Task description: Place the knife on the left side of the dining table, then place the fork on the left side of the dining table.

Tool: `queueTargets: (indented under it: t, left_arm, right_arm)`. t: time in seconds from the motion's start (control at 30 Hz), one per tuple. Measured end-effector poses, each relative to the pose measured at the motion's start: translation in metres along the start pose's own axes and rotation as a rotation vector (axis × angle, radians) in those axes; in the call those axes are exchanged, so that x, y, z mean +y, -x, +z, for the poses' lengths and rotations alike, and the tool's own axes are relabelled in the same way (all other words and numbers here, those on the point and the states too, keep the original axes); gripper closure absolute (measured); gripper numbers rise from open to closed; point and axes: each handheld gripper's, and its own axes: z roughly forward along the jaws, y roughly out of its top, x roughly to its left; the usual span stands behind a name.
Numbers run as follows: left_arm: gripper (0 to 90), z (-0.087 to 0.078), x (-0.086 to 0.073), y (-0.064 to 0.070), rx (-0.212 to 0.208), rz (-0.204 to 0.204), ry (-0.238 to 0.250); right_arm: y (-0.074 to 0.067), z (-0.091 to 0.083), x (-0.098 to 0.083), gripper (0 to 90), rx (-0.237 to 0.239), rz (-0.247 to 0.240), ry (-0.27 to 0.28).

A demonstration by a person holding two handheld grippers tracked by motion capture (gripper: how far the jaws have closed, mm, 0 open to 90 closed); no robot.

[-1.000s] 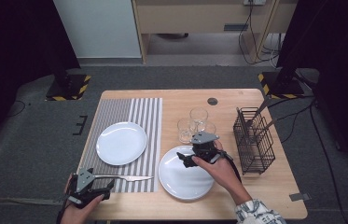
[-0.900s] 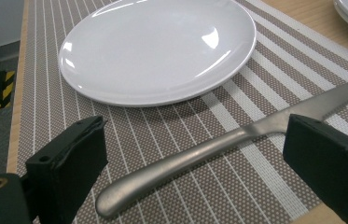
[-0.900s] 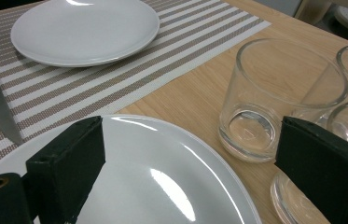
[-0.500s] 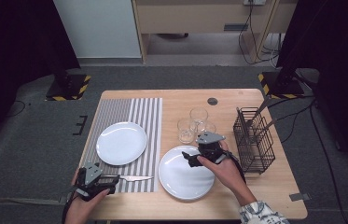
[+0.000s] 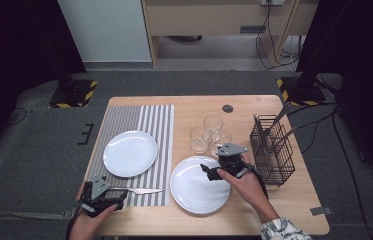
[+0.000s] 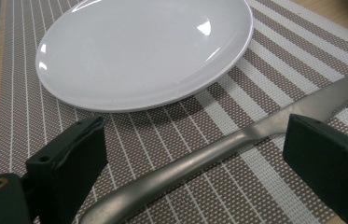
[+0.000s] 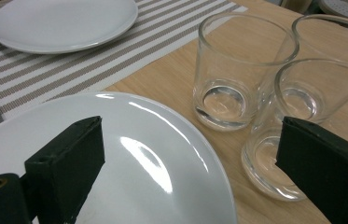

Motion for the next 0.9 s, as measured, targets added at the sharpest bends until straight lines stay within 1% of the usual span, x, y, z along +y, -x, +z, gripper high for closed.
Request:
queueTargets:
  t: [0.2,0.4,0.6,0.63,0.67,0.73,0.8,0.87,0.9]
  left_arm:
    - [6.0,-0.002,-0.001,0.002,0.000,0.003,0.000]
    - [6.0,-0.002,-0.002,0.002,-0.002,0.002,0.000]
    - [6.0,-0.003,-0.002,0.003,-0.003,0.007,0.000]
    - [6.0,-0.003,-0.002,0.003,-0.004,0.008,-0.001]
    - [6.0,-0.003,-0.002,0.003,-0.004,0.012,-0.003]
    - [6.0,-0.003,-0.002,0.003,-0.004,0.013,-0.003]
    - [6.0,-0.003,-0.002,0.003,-0.003,0.014,-0.007]
    - [6.0,-0.003,-0.003,0.003,-0.002,0.014,-0.005]
    - [6.0,-0.004,-0.003,0.003,-0.002,0.014,-0.007]
  right_arm:
    - [-0.002,-0.004,-0.002,8.0,0.001,0.003,0.010]
    - [-0.008,-0.008,-0.002,8.0,-0.001,-0.019,0.014]
    - [-0.011,-0.010,-0.005,7.9,-0.010,-0.023,0.010]
    - [-0.012,-0.011,-0.007,7.8,-0.007,-0.022,0.007]
    - [-0.013,-0.014,-0.011,7.8,-0.014,-0.026,0.004]
    - [-0.013,-0.015,-0.012,7.8,-0.013,-0.024,0.001]
    - [-0.013,-0.018,-0.018,8.0,-0.016,-0.015,-0.001]
    - [-0.013,-0.021,-0.024,8.5,-0.038,-0.013,-0.023]
    - [-0.013,-0.022,-0.025,8.5,-0.037,-0.012,-0.022]
